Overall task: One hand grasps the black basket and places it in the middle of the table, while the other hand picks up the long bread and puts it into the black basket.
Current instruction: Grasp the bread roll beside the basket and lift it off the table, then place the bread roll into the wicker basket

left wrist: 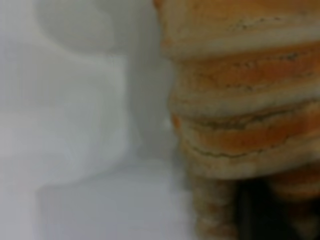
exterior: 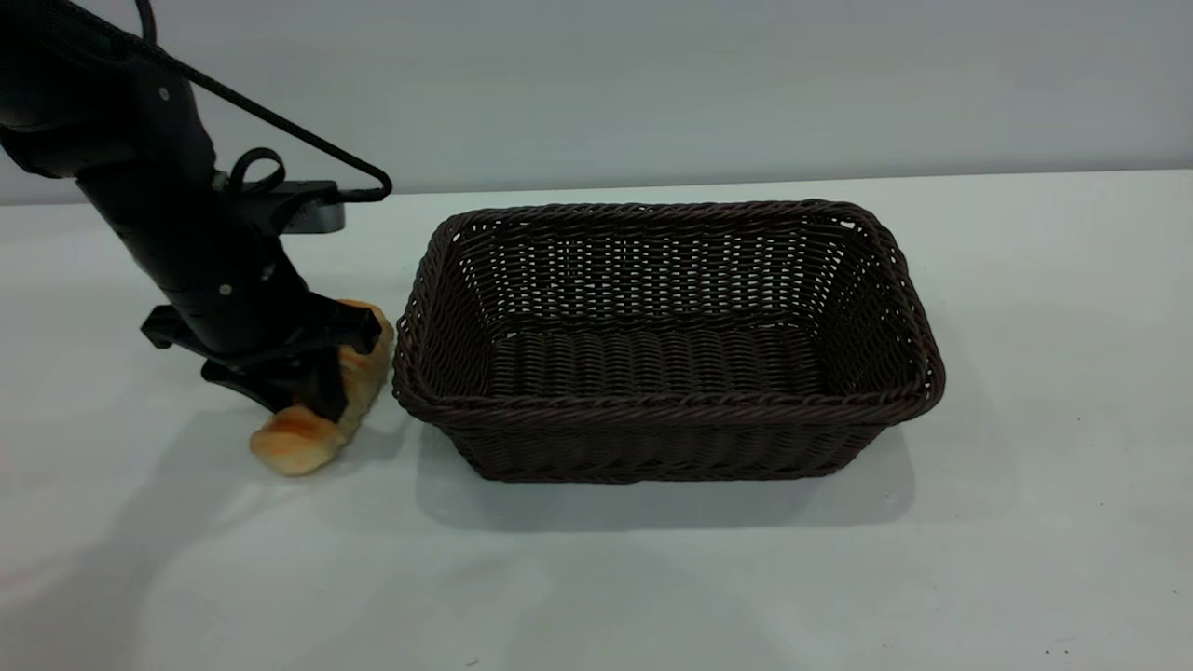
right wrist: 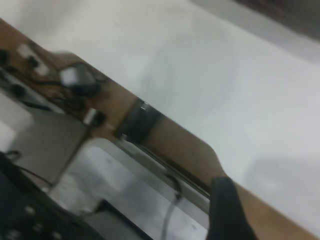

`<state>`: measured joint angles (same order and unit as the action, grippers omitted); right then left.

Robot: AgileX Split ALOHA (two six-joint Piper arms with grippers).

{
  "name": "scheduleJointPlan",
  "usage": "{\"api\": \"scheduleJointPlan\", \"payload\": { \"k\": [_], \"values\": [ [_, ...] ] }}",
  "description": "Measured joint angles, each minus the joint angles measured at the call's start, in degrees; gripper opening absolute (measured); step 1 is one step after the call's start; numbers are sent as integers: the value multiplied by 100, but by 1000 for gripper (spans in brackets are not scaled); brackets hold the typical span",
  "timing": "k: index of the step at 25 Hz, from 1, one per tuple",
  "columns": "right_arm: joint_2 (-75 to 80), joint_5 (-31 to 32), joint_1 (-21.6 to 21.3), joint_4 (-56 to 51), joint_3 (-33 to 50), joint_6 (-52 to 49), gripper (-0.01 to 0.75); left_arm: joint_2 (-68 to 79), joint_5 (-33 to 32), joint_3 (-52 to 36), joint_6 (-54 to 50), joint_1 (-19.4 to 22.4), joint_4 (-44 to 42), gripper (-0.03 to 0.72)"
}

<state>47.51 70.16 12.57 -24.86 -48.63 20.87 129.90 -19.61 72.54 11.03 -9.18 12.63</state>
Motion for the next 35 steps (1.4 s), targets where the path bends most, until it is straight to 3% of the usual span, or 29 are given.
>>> {"api": "scheduleJointPlan", "payload": {
  "k": [2, 7, 11, 18, 21, 25, 28, 35],
  "values": [
    [-437, -24, 0, 390, 454, -195, 473, -99, -95, 0, -127, 60, -156, 97],
    [-1384, -189, 0, 1273, 1394, -825, 473, -958, -519, -26, -315, 251, -591, 90],
    [-2037, -432, 0, 1781, 1915, -1226, 473, -1937, -625, -26, -315, 5, -595, 89],
    [-2911, -566, 0, 1863, 2160, -1341, 473, -2429, -409, -26, -315, -1382, -543, 87],
    [-3166, -570, 0, 1893, 2160, -1384, 473, -2149, 31, -26, -321, -2017, -439, 87],
    [-3539, -570, 0, 1971, 2160, -1453, 473, -1488, 855, -32, -527, -2483, -400, 97],
    [-3813, -570, 0, 1986, 2160, -1471, 473, -1041, 1231, -32, -726, -2546, -384, 164],
    [-4539, -554, 0, 2011, 2160, -1482, 473, -836, 1319, -32, -761, -2524, -402, 500]
  ]
}}
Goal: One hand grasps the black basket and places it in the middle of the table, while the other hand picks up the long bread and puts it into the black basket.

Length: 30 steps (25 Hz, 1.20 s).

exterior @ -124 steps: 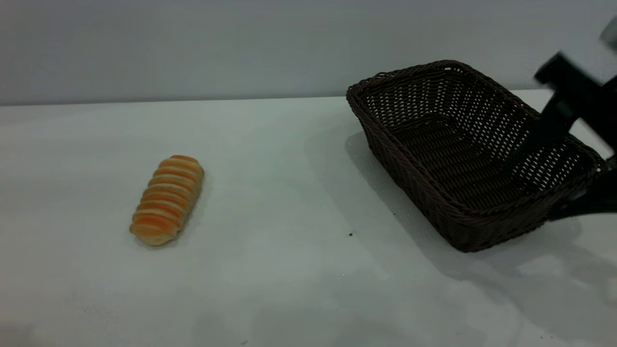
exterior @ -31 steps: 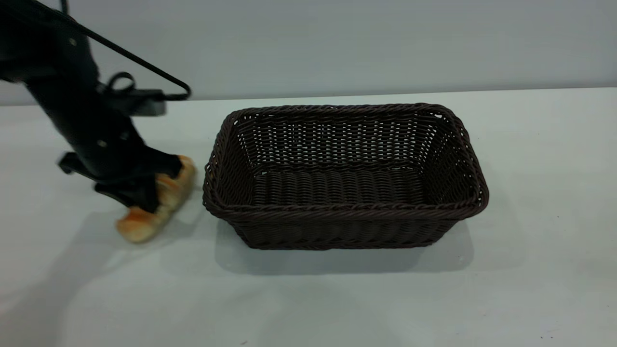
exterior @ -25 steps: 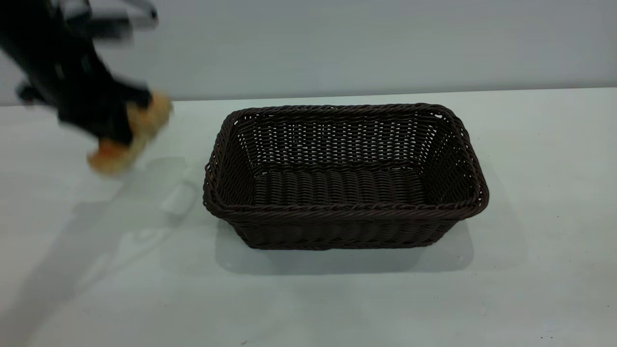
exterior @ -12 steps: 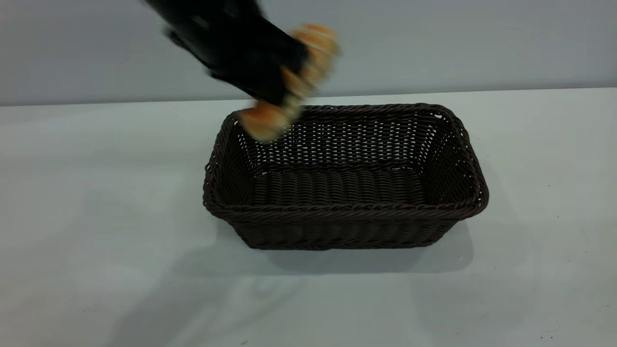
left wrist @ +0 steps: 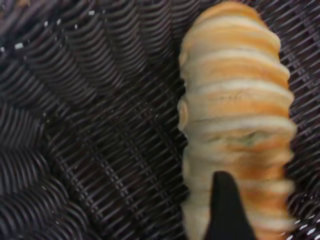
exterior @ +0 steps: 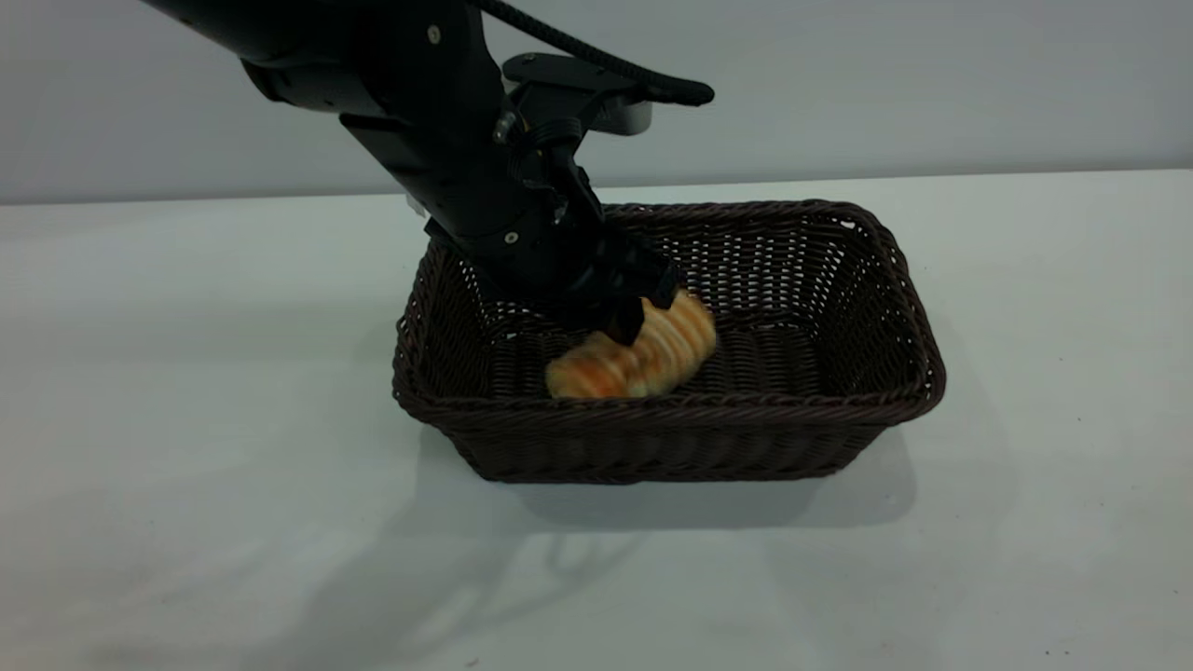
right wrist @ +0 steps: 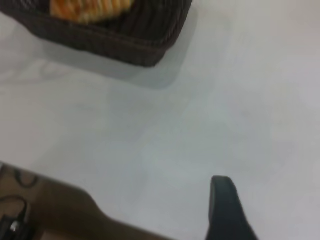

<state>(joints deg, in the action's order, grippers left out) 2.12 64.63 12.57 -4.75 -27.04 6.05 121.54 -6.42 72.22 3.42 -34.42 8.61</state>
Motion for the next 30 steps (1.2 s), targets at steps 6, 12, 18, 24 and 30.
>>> {"api": "scheduleJointPlan", "payload": {
  "k": [6, 12, 18, 24, 30],
  "values": [
    [-305, 27, 0, 88, 0, -108, 463, -1058, -1204, 0, 218, 4, -120, 583],
    [-308, 27, 0, 94, 0, -121, 425, -3115, -3307, 0, 264, 4, -617, 586],
    [-308, 27, 0, 94, 0, -121, 399, -5158, -4910, -24, 264, 4, -906, 586],
    [-319, 27, 0, 94, 0, -121, 397, -7069, -5929, -726, 264, 4, -906, 586],
    [-319, 27, 0, 94, 0, -121, 400, -8944, -6008, -2529, -229, 4, -894, 586]
  ]
}}
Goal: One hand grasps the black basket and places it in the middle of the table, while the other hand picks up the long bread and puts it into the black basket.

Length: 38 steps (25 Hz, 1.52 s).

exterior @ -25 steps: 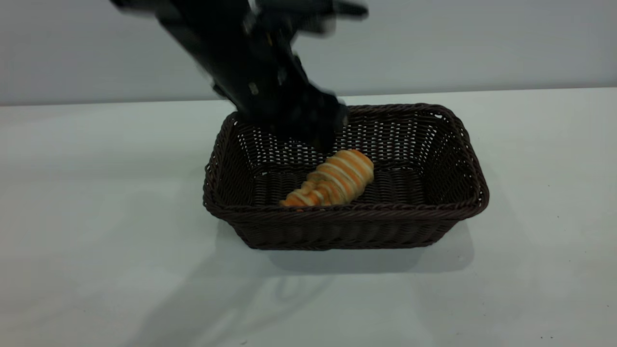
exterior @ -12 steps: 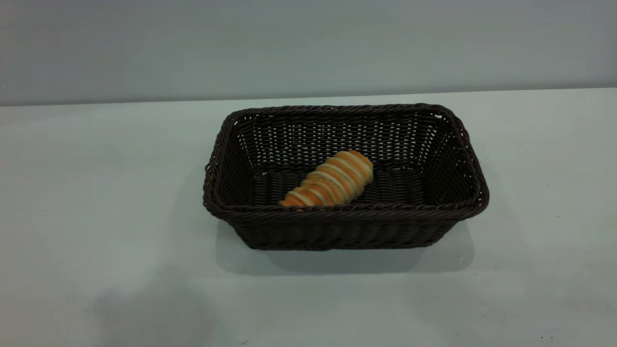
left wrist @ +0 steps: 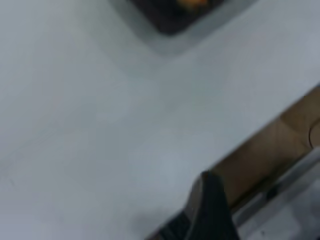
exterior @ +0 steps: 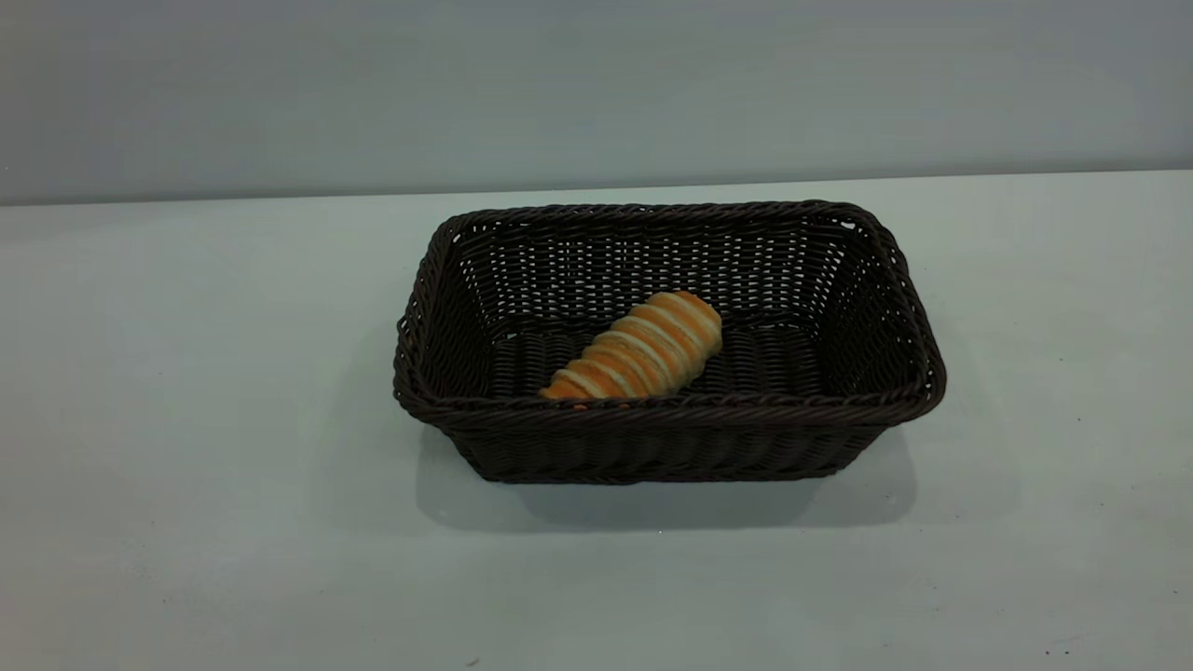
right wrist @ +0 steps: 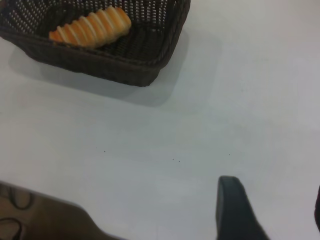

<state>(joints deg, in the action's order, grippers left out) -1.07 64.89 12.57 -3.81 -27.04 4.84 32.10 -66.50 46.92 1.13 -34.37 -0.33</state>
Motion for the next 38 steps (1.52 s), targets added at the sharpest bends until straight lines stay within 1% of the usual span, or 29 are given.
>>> {"api": "scheduleJointPlan", "payload": {
  "k": [4, 8, 14, 21, 23, 25, 26, 27, 28, 29, 31, 35, 38],
  "values": [
    [0, 0, 0, 0, 0, 0, 433, -836, 8, -1111, -113, 0, 0, 586],
    [0, 0, 0, -6, 0, 0, 446, -1355, 112, -1800, -301, 0, 0, 586],
    [-7, 0, 0, -11, 0, 0, 440, -1747, 199, -1905, -369, 0, 0, 586],
    [-7, 0, 0, -11, 0, 0, 409, -1859, 212, -1905, -371, 0, 0, 586],
    [-7, 0, -89, -11, 0, -5, 397, -1865, 212, -1905, -371, 0, 0, 586],
    [-7, 0, -316, -18, 0, -5, 385, -1885, 212, -1905, -371, 17, 33, 586],
    [-7, 0, -469, -18, 0, -5, 377, -1892, 212, -1905, -371, 114, 33, 586],
    [-7, 0, -604, -18, 0, -5, 371, -1898, 212, -1905, -371, 302, 33, 586],
    [-7, 0, -694, -18, 0, -5, 364, -1911, 212, -1905, -371, 516, 33, 586],
    [-7, 5, -749, -23, 0, -5, 357, -1917, 212, -1905, -371, 817, 33, 586],
    [-7, 5, -762, -23, 0, -5, 343, -1952, 212, -1905, -371, 1481, 33, 586],
    [-7, 5, -762, -23, 0, -5, 315, -2309, 217, -1905, -371, 2645, 33, 586],
    [-7, 5, -762, -23, 0, -5, 294, -2739, 217, -1905, -371, 3090, 33, 586]
  ]
}}
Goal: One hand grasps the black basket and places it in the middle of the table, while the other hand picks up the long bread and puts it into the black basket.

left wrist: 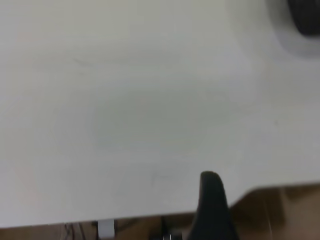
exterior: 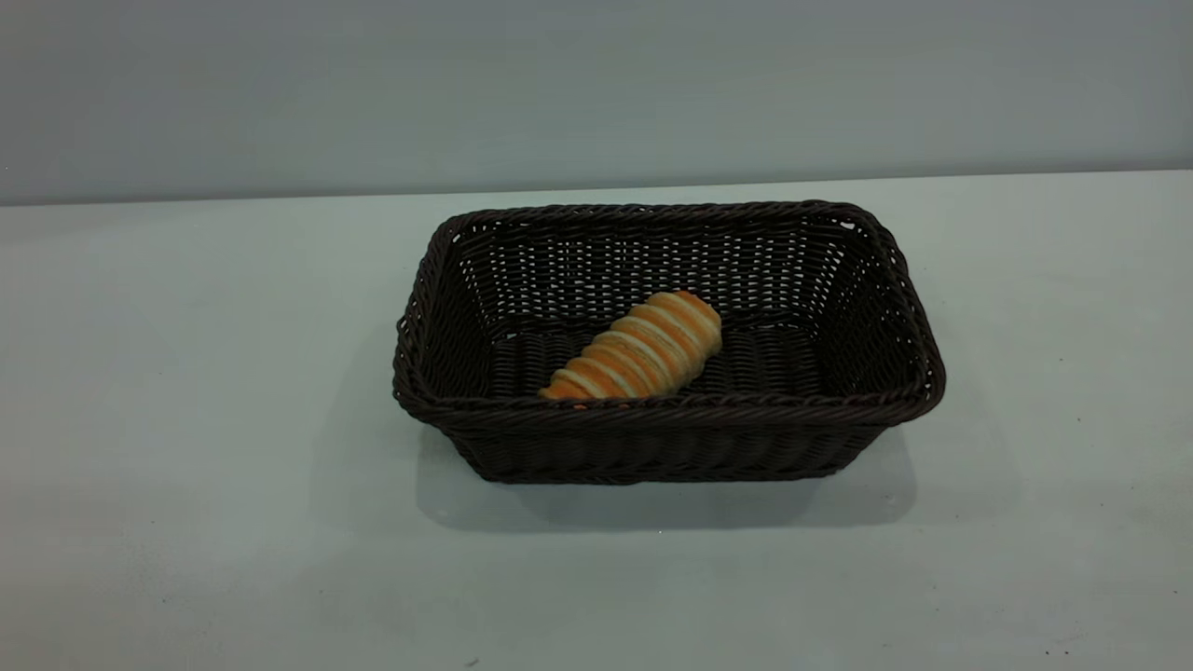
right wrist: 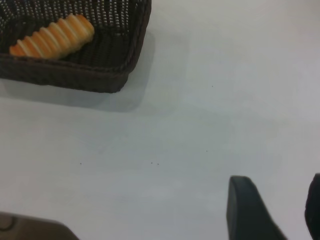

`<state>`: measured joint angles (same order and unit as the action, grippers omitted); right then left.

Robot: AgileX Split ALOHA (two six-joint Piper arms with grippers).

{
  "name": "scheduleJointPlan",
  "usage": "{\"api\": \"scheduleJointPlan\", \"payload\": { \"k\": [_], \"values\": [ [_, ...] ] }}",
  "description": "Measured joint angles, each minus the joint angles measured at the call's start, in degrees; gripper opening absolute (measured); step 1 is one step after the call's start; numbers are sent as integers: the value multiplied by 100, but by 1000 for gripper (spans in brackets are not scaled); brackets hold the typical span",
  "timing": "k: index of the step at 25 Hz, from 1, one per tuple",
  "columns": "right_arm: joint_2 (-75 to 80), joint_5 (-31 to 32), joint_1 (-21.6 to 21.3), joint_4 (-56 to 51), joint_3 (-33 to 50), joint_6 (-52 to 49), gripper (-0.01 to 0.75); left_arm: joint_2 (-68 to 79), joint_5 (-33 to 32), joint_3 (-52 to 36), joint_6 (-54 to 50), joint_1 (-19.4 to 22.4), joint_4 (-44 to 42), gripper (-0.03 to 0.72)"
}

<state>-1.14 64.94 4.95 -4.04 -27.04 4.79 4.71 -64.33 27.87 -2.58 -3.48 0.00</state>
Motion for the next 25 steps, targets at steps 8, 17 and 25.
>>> {"api": "scheduleJointPlan", "payload": {
  "k": [8, 17, 25],
  "values": [
    [0, 0, 0, -5, 0, 0, 239, -592, -41, 0, 0, 94, 0, 586],
    [0, 0, 0, -10, 0, 0, 237, -598, -41, 0, 0, 94, 0, 586],
    [0, 0, 0, -10, 0, 0, 237, -598, -41, 0, 0, 94, 0, 586]
  ]
}}
